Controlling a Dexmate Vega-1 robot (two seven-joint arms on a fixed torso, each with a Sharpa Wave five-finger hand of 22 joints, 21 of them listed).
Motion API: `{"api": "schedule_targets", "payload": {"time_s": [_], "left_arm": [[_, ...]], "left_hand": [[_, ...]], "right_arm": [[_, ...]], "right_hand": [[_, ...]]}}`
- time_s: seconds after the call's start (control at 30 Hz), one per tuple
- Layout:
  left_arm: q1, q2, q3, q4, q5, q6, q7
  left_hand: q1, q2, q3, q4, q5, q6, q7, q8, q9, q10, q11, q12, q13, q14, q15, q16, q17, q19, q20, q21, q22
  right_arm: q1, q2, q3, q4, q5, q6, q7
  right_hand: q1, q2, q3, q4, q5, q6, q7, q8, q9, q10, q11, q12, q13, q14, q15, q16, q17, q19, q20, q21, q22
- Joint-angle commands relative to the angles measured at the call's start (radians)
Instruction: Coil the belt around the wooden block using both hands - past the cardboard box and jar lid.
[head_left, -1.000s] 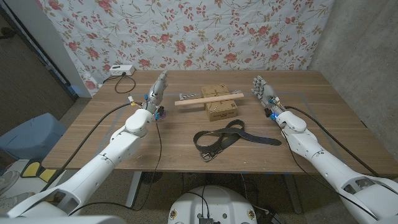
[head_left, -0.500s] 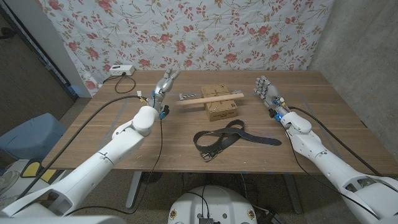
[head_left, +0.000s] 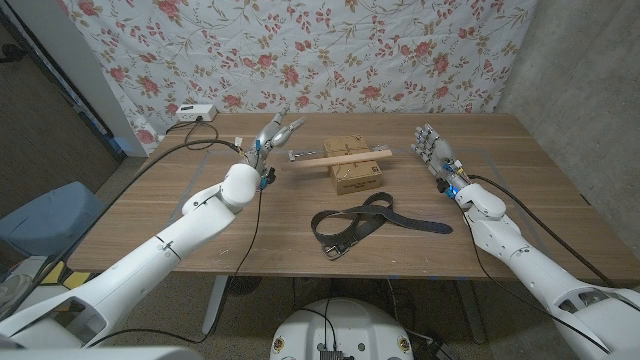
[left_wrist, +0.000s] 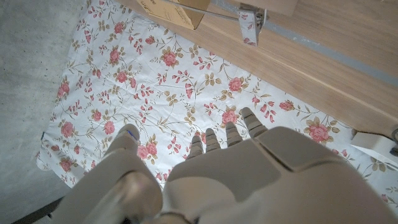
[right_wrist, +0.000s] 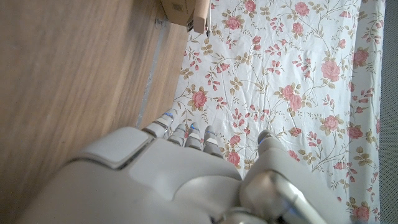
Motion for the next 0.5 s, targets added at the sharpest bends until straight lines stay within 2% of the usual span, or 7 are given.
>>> {"api": "schedule_targets", "payload": {"time_s": [0.03, 0.07, 0.17, 0.23, 0.27, 0.33, 0.5], "left_arm": [[-0.102, 0.064, 0.123, -0.131, 0.158, 0.179, -0.077], [-0.117, 0.068, 0.14, -0.138, 0.183, 0.198, -0.093], [-0.142, 0.076, 0.171, -0.151, 0.233, 0.232, -0.123], [-0.157, 0.08, 0.191, -0.159, 0.263, 0.253, -0.149], [-0.163, 0.08, 0.198, -0.163, 0.274, 0.261, -0.16], [-0.174, 0.082, 0.214, -0.17, 0.302, 0.278, -0.179], [-0.196, 0.085, 0.259, -0.192, 0.394, 0.33, -0.217]], "left_hand": [[0.028, 0.001, 0.006, -0.019, -0.003, 0.023, 0.001, 0.008, 0.003, 0.022, 0.0, 0.011, 0.003, 0.025, 0.0, 0.006, 0.006, 0.009, 0.012, 0.003, 0.004], [0.033, 0.001, 0.008, -0.024, -0.004, 0.033, 0.001, 0.01, 0.004, 0.027, 0.001, 0.012, 0.003, 0.032, 0.0, 0.007, 0.006, 0.013, 0.009, 0.003, 0.004], [0.069, 0.003, 0.017, -0.052, -0.01, 0.058, 0.007, 0.009, 0.005, 0.055, -0.008, 0.015, 0.004, 0.06, -0.021, 0.007, 0.006, 0.047, -0.041, 0.01, 0.005], [0.095, 0.001, 0.021, -0.07, -0.014, 0.069, 0.012, 0.005, 0.005, 0.08, 0.01, 0.018, 0.005, 0.103, -0.051, 0.013, 0.005, 0.075, -0.069, 0.016, 0.005], [0.101, 0.0, 0.022, -0.074, -0.015, 0.071, 0.012, 0.003, 0.005, 0.089, 0.011, 0.02, 0.006, 0.116, -0.052, 0.015, 0.005, 0.084, -0.074, 0.018, 0.005], [0.109, 0.0, 0.023, -0.078, -0.016, 0.081, 0.015, 0.005, 0.005, 0.095, 0.011, 0.021, 0.006, 0.129, -0.054, 0.017, 0.005, 0.089, -0.076, 0.018, 0.005], [0.14, -0.005, 0.028, -0.092, -0.017, 0.119, 0.023, 0.012, 0.006, 0.135, 0.007, 0.029, 0.007, 0.163, -0.063, 0.019, 0.006, 0.103, -0.047, 0.018, 0.005]], "right_arm": [[-0.024, 0.0, 0.014, 0.0, 0.022, 0.029, 0.01], [-0.027, 0.002, 0.015, 0.0, 0.024, 0.033, 0.009], [-0.031, 0.003, 0.017, 0.002, 0.026, 0.036, 0.009], [-0.034, 0.003, 0.019, 0.001, 0.028, 0.038, 0.009], [-0.035, 0.003, 0.02, 0.001, 0.028, 0.04, 0.008], [-0.038, 0.003, 0.021, 0.001, 0.029, 0.041, 0.008], [-0.045, 0.004, 0.024, -0.001, 0.033, 0.044, 0.007]], "right_hand": [[0.0, 0.006, 0.006, 0.0, 0.005, 0.011, -0.001, 0.007, 0.005, 0.001, -0.002, 0.005, 0.005, -0.003, 0.005, 0.006, 0.002, 0.006, 0.001, 0.005, 0.003], [0.0, 0.006, 0.006, 0.0, 0.005, 0.011, -0.001, 0.007, 0.005, 0.001, -0.001, 0.005, 0.005, -0.003, 0.005, 0.006, 0.002, 0.006, 0.001, 0.005, 0.003], [0.0, 0.006, 0.006, 0.0, 0.005, 0.011, -0.001, 0.007, 0.005, 0.002, 0.0, 0.005, 0.005, -0.002, 0.006, 0.006, 0.002, 0.006, 0.002, 0.005, 0.003], [0.0, 0.006, 0.006, 0.0, 0.005, 0.011, -0.002, 0.006, 0.005, 0.002, 0.0, 0.005, 0.005, -0.002, 0.006, 0.006, 0.002, 0.006, 0.002, 0.005, 0.003], [0.0, 0.007, 0.006, 0.0, 0.005, 0.011, -0.002, 0.006, 0.005, 0.002, -0.001, 0.005, 0.005, -0.002, 0.007, 0.006, 0.002, 0.006, 0.002, 0.005, 0.003], [0.0, 0.007, 0.006, 0.0, 0.005, 0.011, -0.002, 0.006, 0.005, 0.001, -0.001, 0.005, 0.005, -0.002, 0.007, 0.006, 0.002, 0.006, 0.002, 0.005, 0.003], [0.0, 0.007, 0.006, 0.0, 0.005, 0.011, -0.002, 0.006, 0.005, 0.002, 0.001, 0.005, 0.005, -0.002, 0.007, 0.006, 0.002, 0.006, 0.003, 0.005, 0.003]]}}
